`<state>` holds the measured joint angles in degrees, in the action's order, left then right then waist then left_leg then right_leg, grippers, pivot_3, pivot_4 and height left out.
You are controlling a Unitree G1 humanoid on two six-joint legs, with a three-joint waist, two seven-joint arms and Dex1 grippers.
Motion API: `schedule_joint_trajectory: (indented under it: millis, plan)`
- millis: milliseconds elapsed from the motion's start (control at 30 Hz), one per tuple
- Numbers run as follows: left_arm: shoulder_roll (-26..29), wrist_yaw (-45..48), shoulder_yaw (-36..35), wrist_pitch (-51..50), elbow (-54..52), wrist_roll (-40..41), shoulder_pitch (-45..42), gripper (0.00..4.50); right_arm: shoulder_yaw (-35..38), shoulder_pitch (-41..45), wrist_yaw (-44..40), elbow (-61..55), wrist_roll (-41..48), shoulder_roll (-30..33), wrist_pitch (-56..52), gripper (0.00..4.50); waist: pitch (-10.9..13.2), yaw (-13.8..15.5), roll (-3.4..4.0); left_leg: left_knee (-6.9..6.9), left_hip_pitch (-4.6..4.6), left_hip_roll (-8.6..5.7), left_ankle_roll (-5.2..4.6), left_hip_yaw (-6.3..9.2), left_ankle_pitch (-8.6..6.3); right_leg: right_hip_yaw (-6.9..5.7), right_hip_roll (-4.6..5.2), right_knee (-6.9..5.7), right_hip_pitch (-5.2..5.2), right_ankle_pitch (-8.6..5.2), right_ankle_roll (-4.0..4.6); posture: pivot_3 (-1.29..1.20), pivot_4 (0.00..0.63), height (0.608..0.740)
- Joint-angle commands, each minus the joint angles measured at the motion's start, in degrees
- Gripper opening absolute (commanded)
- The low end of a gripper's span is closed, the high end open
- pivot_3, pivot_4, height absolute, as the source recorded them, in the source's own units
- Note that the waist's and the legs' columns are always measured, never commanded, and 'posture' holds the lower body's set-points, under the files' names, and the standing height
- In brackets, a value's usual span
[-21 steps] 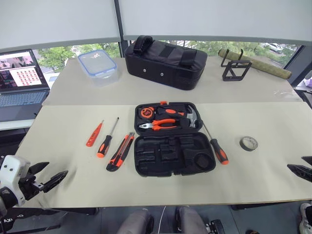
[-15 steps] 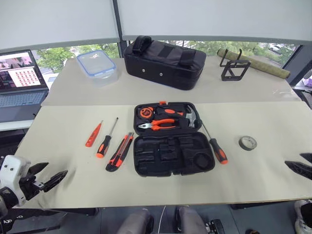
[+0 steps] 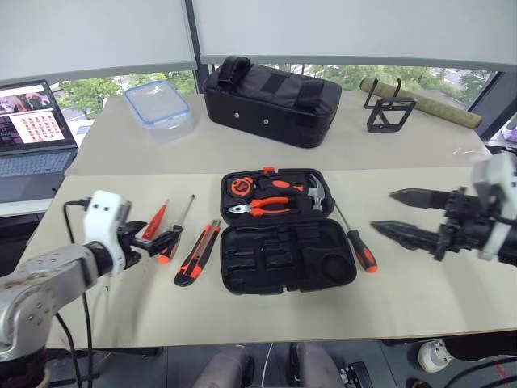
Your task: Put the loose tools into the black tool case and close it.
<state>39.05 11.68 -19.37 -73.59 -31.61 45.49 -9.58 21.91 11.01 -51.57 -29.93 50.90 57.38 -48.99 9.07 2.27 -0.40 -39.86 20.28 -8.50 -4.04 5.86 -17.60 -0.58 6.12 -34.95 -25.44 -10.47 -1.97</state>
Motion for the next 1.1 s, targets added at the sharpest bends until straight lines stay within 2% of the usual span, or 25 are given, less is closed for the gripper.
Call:
schedule_joint_trajectory:
  millis: [33,200,300,367,400,700,733,900,933,1100]
  plan:
    - [-3.5,-3.4,2.2,-1.7,0.9,-1.6,-2.4,4.50,-3.2,3.4,0.5,-2.1,0.8,-1.3,1.5,4.49,0.0,0.0,-0.01,0.00,-0.01,0.00,0.00,0.00,0.00,0.00,0.00,-0.01,0.01,0.00,0.00,0.00,0.150,0.716]
    - [-2.2,-4.2,8.1,-0.5,2.7,-7.8,-2.2,4.50,-6.4,4.9,-1.0,-1.5,-1.0,-2.7,3.8,4.49,0.0,0.1,-0.09,-0.03,0.00,-0.01,0.00,0.00,0.00,0.00,0.00,-0.03,-0.02,0.00,0.00,0.00,0.150,0.716]
    - [-2.8,-4.6,9.1,0.3,4.1,-10.1,-2.3,4.50,-6.9,4.9,-1.9,-0.8,-1.6,-2.9,4.9,4.49,0.0,0.1,-0.09,-0.03,-0.03,-0.01,0.01,-0.01,0.01,0.01,0.00,-0.03,0.02,0.00,0.01,0.00,0.150,0.716]
    - [-3.0,-4.8,9.4,1.2,4.9,-11.3,-1.8,3.96,-6.9,4.5,-2.2,-0.7,-1.8,-3.0,5.3,4.50,0.0,0.1,-0.08,-0.03,-0.04,-0.01,0.02,0.00,0.01,0.01,-0.01,-0.04,0.02,0.01,0.01,0.00,0.150,0.716]
    - [-3.1,-4.8,9.4,1.6,5.3,-11.8,-1.5,3.83,-6.9,4.4,-2.3,-0.7,-1.8,-3.0,5.5,4.50,0.0,0.1,-0.08,-0.03,-0.05,-0.01,0.03,-0.01,0.02,0.02,-0.01,-0.05,0.02,0.01,0.01,0.00,0.150,0.716]
    - [-5.5,-4.1,8.4,2.8,5.7,-12.5,0.7,0.57,-7.1,3.4,-3.6,0.0,-2.9,-3.2,6.6,4.50,-0.1,-0.1,0.11,-0.01,-0.09,0.10,0.18,-0.01,0.11,0.04,-0.05,-0.10,0.04,0.10,0.16,0.00,0.150,0.716]
    - [-5.8,-4.0,7.9,2.8,5.7,-12.5,0.7,0.37,-7.1,3.6,-3.7,0.1,-3.0,-3.2,6.5,4.50,-0.1,-0.1,0.13,-0.02,-0.09,0.10,0.18,0.00,0.11,0.04,-0.05,-0.11,0.04,0.10,0.16,0.00,0.150,0.716]
    - [-7.2,-3.4,5.1,2.1,6.0,-11.9,-0.2,0.19,-7.0,3.5,-4.0,0.4,-3.4,-3.1,6.7,4.50,-0.1,0.0,0.14,-0.02,-0.09,0.09,0.18,-0.01,0.11,0.03,-0.04,-0.11,0.04,0.10,0.17,0.00,0.150,0.716]
    - [-6.8,-3.0,4.1,2.0,6.5,-11.7,-1.1,0.01,-7.0,3.3,-4.0,0.2,-3.6,-3.2,6.8,4.50,-0.1,0.0,0.14,-0.02,-0.09,0.09,0.18,0.00,0.11,0.03,-0.04,-0.11,0.03,0.10,0.17,0.00,0.150,0.716]
    - [-2.8,3.3,2.8,5.5,7.8,-10.8,-4.2,0.01,-7.2,2.2,-3.8,0.1,-5.0,-3.3,7.5,4.50,-0.1,0.0,0.11,-0.02,-0.07,0.08,0.18,0.00,0.11,-0.01,-0.06,-0.12,-0.01,0.10,0.16,0.00,0.150,0.716]
